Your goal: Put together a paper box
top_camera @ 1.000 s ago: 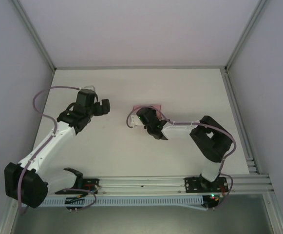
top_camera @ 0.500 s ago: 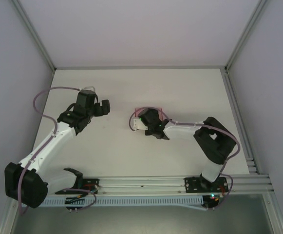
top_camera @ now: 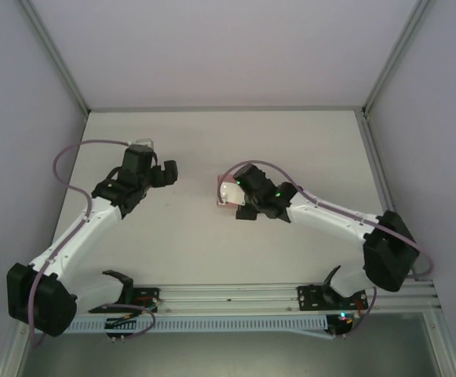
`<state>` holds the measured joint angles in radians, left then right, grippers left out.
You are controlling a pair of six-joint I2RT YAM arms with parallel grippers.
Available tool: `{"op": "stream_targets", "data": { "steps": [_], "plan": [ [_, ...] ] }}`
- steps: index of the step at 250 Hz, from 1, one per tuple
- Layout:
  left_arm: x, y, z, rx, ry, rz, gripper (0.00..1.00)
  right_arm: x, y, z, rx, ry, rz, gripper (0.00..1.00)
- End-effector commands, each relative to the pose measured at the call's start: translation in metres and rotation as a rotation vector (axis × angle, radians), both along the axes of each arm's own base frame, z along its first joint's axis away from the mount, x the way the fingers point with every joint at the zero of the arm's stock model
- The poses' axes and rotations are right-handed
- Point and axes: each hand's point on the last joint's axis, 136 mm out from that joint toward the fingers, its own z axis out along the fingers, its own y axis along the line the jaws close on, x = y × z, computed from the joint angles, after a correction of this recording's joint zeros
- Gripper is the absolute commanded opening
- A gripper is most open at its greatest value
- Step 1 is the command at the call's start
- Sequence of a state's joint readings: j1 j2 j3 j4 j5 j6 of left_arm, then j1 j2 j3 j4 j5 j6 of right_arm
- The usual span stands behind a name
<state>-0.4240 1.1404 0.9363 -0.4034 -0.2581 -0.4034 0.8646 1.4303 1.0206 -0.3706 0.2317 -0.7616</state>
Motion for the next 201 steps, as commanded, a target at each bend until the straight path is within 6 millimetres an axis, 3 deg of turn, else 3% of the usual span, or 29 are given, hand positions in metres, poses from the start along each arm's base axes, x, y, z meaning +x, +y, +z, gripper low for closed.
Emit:
{"op": "stream_targets", "data": {
  "steps": [1, 32, 53, 81, 97, 129, 183, 201],
  "plan": [
    [0.001, -0.003, 0.024, -0.033, -0.117, -0.046, 1.0, 0.01, -0.006, 0.04, 0.2, 0.003, -0.144, 1.0],
    [0.006, 0.007, 0.044, -0.011, -0.266, -0.012, 1.0, 0.047, -0.041, 0.089, 0.524, -0.06, -0.41, 1.0],
    [0.01, 0.023, 0.052, 0.025, -0.365, 0.044, 1.0, 0.07, -0.084, 0.12, 0.746, -0.16, -0.588, 1.0],
    [0.017, 0.047, 0.05, 0.095, -0.49, 0.105, 1.0, 0.086, -0.15, 0.13, 0.969, -0.285, -0.795, 1.0],
    [0.02, 0.064, 0.041, 0.117, -0.548, 0.146, 1.0, 0.089, -0.181, 0.122, 1.023, -0.327, -0.899, 1.0],
    [0.028, 0.101, 0.014, 0.127, -0.554, 0.229, 1.0, 0.095, -0.219, 0.088, 0.924, -0.389, -0.994, 1.0],
    [0.03, 0.128, -0.034, 0.072, -0.568, 0.23, 1.0, 0.094, -0.254, 0.042, 0.974, -0.447, -1.061, 1.0],
    [0.027, 0.131, -0.032, 0.056, -0.59, 0.218, 1.0, 0.09, -0.261, 0.028, 0.966, -0.457, -1.073, 1.0]
  ]
}}
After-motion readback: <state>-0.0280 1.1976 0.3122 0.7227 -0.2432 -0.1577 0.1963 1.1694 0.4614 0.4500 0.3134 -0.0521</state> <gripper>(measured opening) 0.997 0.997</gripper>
